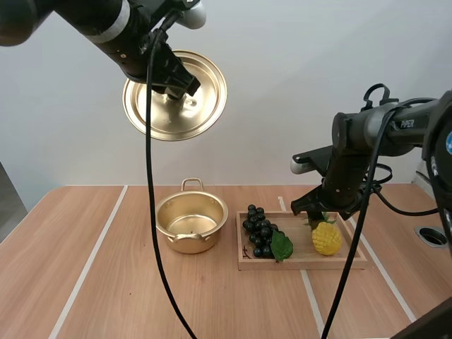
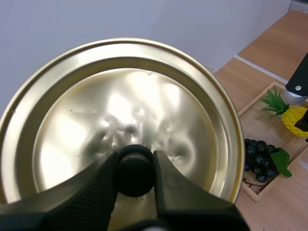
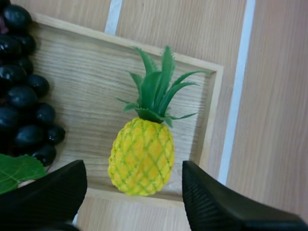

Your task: Open the pot, put the pineapple inside, and close it

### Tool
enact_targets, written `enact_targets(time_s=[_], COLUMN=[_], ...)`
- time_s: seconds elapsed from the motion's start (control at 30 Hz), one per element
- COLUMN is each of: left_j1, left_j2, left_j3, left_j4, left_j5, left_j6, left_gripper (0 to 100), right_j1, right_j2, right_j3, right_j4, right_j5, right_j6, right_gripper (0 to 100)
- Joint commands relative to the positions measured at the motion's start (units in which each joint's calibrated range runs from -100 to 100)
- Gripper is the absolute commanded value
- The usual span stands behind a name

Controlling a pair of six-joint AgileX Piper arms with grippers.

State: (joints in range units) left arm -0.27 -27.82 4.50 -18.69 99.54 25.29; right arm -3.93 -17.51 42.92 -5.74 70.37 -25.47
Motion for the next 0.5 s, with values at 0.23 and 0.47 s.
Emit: enact_targets(time_s=[0.23,0.47], left_j1=[-0.05,-0.05], left_j2=[-1.0,-1.0], left_j3=[-0.4,-0.4], left_j4=[0.6,0.6], left_j5=[0.5,0.5], left_j6=[0.2,0.2], left_gripper=[0,0], right_j1=[-0.3,-0.3], right_j2=[5.0,8.4], right_j3=[1.2,2.4], right_j4=[-0.5,-1.7], right_j5=[-5.9,-8.3], right_j6=[0.5,0.5], right_gripper=[95,95])
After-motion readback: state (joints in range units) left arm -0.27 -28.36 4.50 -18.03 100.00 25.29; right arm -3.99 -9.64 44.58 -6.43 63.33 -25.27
